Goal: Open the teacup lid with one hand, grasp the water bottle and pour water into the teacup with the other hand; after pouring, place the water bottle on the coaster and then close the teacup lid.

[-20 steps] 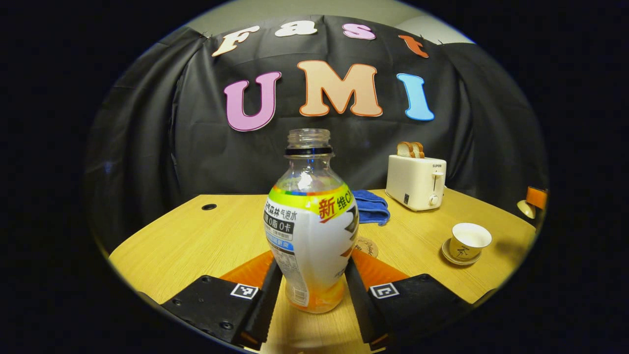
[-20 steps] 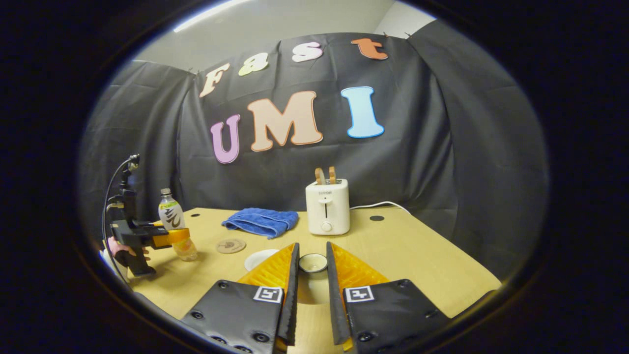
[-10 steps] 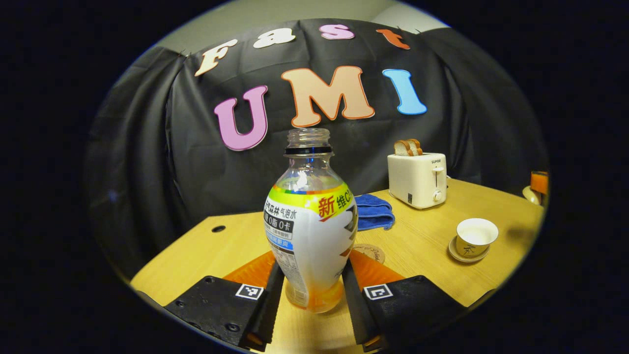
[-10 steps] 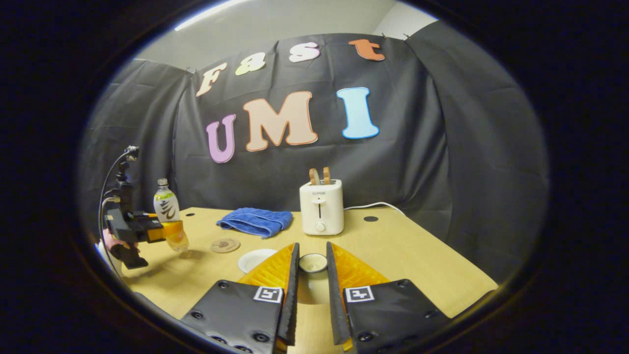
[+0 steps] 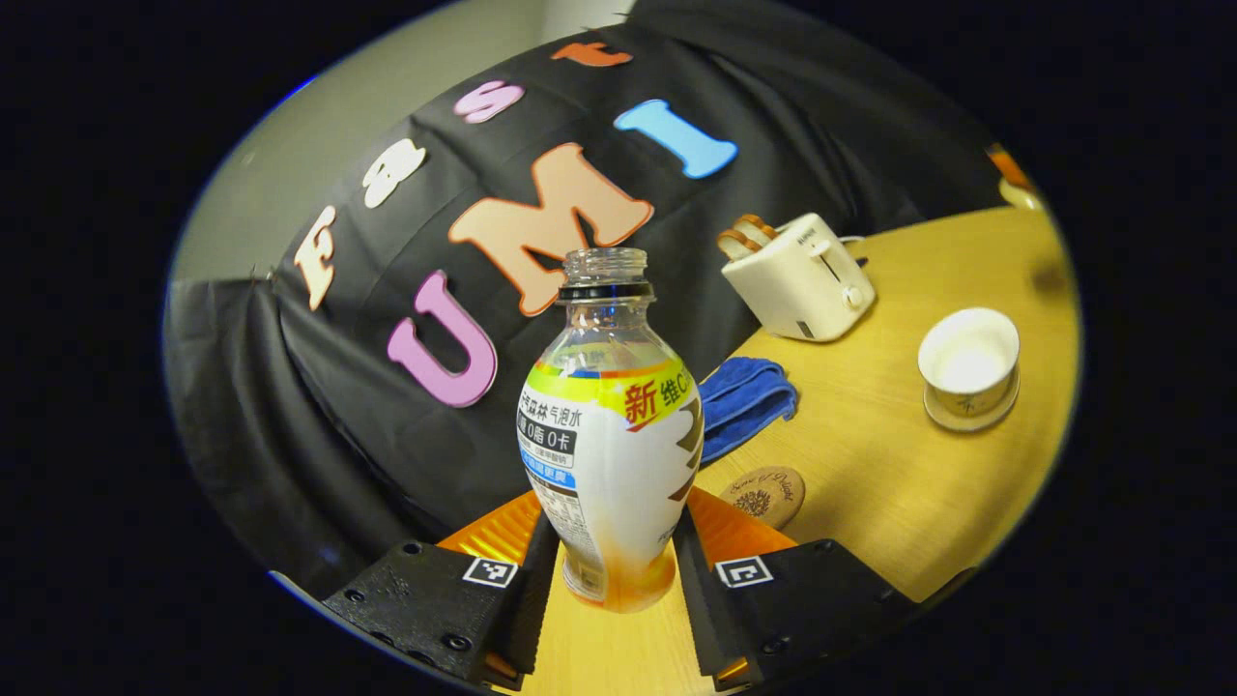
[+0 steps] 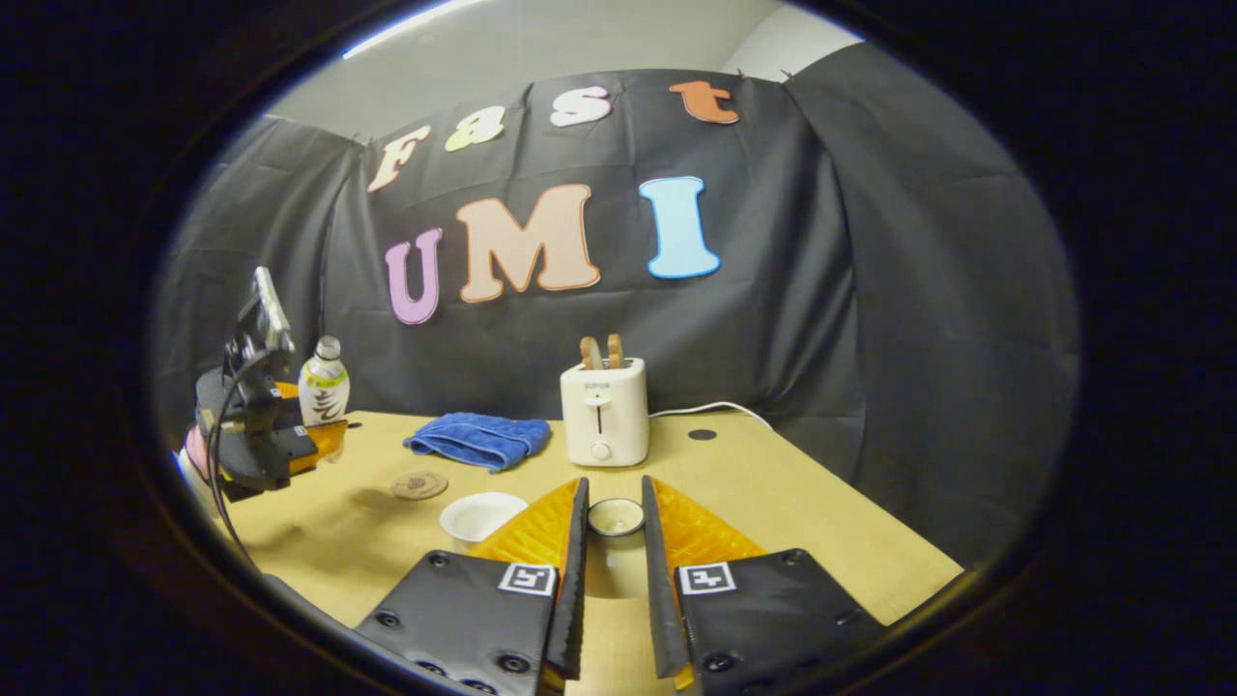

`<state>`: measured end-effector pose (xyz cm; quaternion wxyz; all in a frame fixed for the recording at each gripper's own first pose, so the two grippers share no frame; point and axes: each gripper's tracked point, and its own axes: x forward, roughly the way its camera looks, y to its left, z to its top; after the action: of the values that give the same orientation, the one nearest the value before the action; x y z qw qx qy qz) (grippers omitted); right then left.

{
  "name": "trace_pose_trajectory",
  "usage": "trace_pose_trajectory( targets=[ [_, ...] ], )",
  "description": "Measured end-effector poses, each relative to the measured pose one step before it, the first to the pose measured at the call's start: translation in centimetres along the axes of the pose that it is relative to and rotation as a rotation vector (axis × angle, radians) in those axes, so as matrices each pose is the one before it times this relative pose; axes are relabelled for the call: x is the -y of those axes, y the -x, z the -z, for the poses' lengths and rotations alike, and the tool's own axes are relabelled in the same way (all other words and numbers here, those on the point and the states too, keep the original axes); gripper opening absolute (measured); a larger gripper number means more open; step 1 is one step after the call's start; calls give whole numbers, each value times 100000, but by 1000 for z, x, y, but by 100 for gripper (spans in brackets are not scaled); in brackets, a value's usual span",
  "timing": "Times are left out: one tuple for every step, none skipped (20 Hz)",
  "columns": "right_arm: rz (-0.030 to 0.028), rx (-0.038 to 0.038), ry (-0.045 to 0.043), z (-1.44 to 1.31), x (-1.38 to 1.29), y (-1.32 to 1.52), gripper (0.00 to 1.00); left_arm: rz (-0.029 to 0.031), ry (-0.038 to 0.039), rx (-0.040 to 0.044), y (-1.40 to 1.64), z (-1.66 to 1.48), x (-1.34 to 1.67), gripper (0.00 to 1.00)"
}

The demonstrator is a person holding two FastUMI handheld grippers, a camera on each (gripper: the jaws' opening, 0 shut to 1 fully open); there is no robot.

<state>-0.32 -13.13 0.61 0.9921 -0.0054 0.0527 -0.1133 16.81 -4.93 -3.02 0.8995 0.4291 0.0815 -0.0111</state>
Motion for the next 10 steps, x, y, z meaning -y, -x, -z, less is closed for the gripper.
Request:
trace_pose_trajectory(
  targets=[
    [933, -108, 199, 82, 344, -29, 33, 444, -6484, 765, -148, -433, 711, 59],
    [507, -260, -46, 18, 260, 9, 32, 664, -5319, 842, -209, -415, 707, 59],
    [140, -302, -323, 88, 134, 13, 33, 712, -4382, 714, -314, -472, 531, 59],
    [29, -150, -305, -49, 118, 23, 33, 700, -3817, 443, -153, -195, 414, 59],
    [293, -53, -101, 64, 148, -15, 33, 420, -3973, 281, -173, -402, 353, 59],
    [264, -25, 163, -35, 124, -8, 33, 129, -4298, 276, -220, -297, 190, 59],
    [238, 41, 209, 14, 149, -5, 33, 183, -4552, 207, -114, -309, 153, 59],
    [237, 7, 159, -28, 133, 56, 33, 300, -4278, 104, 68, -105, 212, 59],
    [136, -58, 25, 31, 94, 10, 33, 517, -3894, 27, 55, -21, 160, 59],
    [6, -96, -27, -59, 31, 32, 33, 191, -3796, -82, 179, -54, 59, 59]
  ],
)
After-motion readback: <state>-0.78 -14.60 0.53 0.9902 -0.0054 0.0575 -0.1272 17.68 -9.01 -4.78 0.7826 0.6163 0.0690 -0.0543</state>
